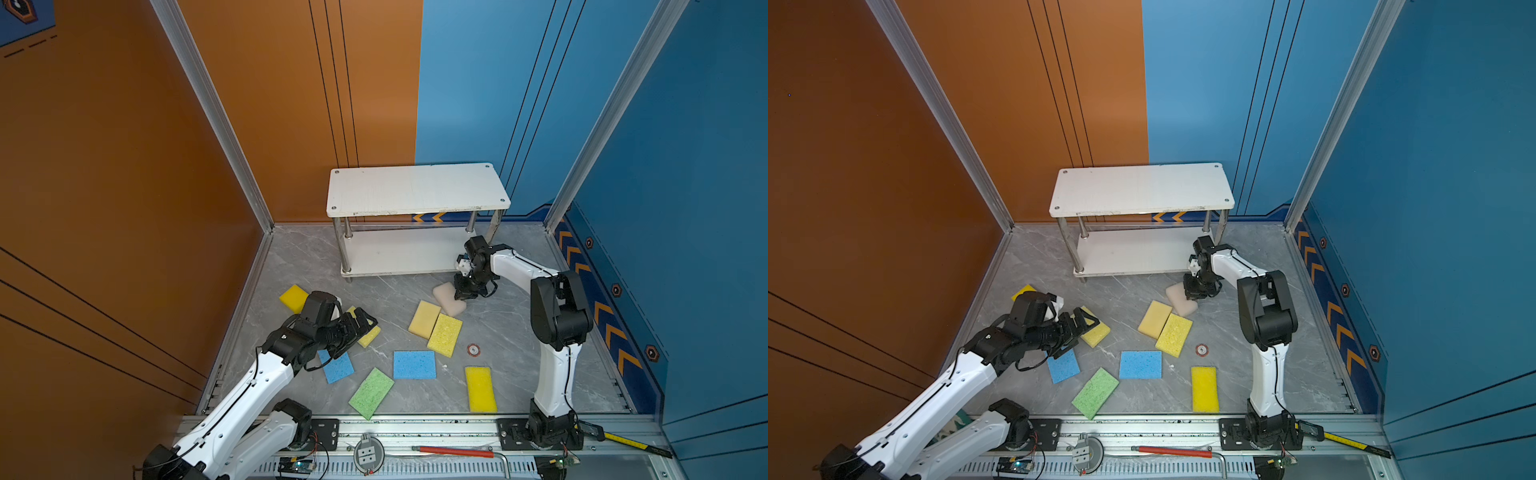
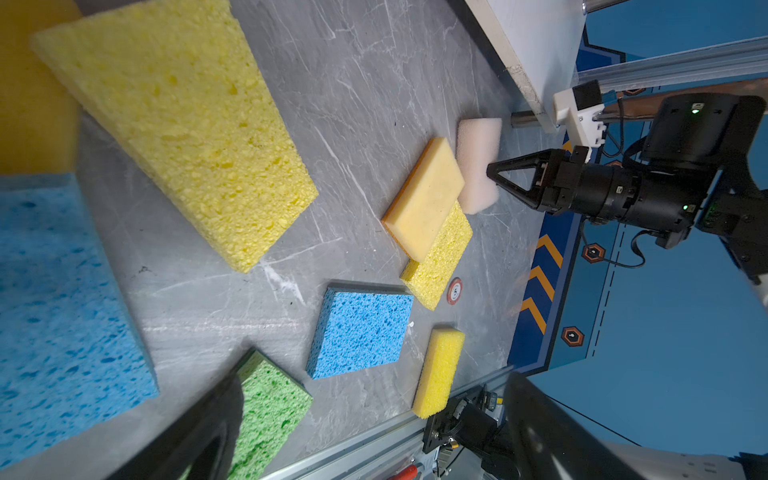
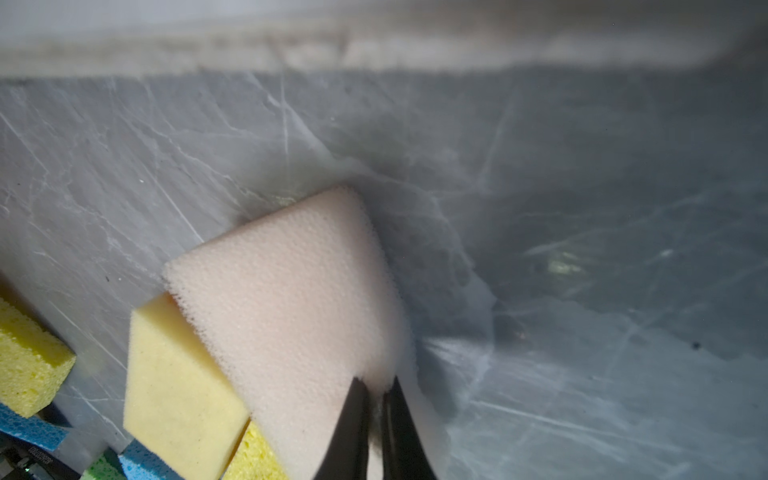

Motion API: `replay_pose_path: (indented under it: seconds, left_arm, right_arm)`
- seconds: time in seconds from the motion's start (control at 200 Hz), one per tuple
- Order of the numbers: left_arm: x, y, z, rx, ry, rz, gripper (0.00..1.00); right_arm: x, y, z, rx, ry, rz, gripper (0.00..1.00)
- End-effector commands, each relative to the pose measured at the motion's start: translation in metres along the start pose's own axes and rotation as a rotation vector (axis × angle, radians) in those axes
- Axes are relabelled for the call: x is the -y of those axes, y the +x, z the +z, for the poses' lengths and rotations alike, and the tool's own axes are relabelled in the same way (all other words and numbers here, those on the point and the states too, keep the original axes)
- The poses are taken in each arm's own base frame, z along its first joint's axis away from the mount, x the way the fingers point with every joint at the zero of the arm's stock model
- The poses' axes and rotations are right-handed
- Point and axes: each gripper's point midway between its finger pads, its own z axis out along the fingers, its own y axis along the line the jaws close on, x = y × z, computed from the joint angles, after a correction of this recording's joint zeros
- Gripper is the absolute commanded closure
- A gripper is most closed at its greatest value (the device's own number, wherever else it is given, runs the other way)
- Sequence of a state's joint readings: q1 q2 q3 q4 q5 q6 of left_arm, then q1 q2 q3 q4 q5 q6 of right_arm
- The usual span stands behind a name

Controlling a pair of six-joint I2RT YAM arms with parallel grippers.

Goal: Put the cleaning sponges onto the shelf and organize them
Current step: 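Lower the right gripper onto the pale pink foam sponge and grasp it, then lift the pink sponge with the right gripper while the left gripper approaches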

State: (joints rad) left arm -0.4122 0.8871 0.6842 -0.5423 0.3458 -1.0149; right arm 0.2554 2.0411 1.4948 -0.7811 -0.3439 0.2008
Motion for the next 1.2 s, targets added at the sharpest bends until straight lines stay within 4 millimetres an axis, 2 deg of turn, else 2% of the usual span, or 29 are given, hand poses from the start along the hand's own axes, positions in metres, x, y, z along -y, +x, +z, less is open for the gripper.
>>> replay_pose_path:
  seconds: [0.0, 0.295, 0.395, 0.501, 0.616, 0.696, 0.726, 0.796, 0.976, 1.196]
  left_arm:
    - [-0.005, 0.003, -0.001, -0.002, -0.004, -0.013, 0.02]
    - [0.004, -0.002, -0.004, 0.010, 0.009, 0.015, 0.02]
    - [0.014, -0.005, -0.005, 0.017, 0.036, 0.038, 0.02]
    - [0.035, -0.009, -0.005, 0.032, 0.108, 0.060, 0.02]
    - [0.063, -0.013, -0.002, 0.041, 0.219, 0.083, 0.02]
    - [0.082, -0.013, 0.002, 0.037, 0.287, 0.098, 0.02]
    - [0.095, -0.015, 0.002, 0.046, 0.331, 0.115, 0.02]
    - [0.109, -0.014, 0.008, 0.038, 0.365, 0.127, 0.02]
    - [0.133, -0.019, 0.013, 0.053, 0.439, 0.136, 0.01]
    - [0.139, -0.021, 0.008, 0.077, 0.452, 0.156, 0.01]
  right_arm:
    - [0.001, 0.003, -0.013, 0.034, 0.015, 0.025, 0.93]
    - [0.000, -0.003, -0.049, 0.136, -0.054, 0.128, 0.95]
    - [-0.008, -0.001, -0.066, 0.160, -0.107, 0.146, 0.95]
    - [-0.023, 0.004, -0.084, 0.178, -0.179, 0.159, 0.95]
    - [-0.046, 0.017, -0.100, 0.177, -0.259, 0.167, 0.95]
    - [-0.069, 0.029, -0.108, 0.172, -0.299, 0.135, 0.95]
    - [-0.078, 0.034, -0.112, 0.171, -0.314, 0.121, 0.95]
    - [-0.100, 0.045, -0.118, 0.159, -0.351, 0.092, 0.95]
    - [-0.154, 0.068, -0.129, 0.113, -0.440, 0.012, 0.95]
    - [-0.201, 0.086, -0.144, 0.076, -0.530, -0.075, 0.95]
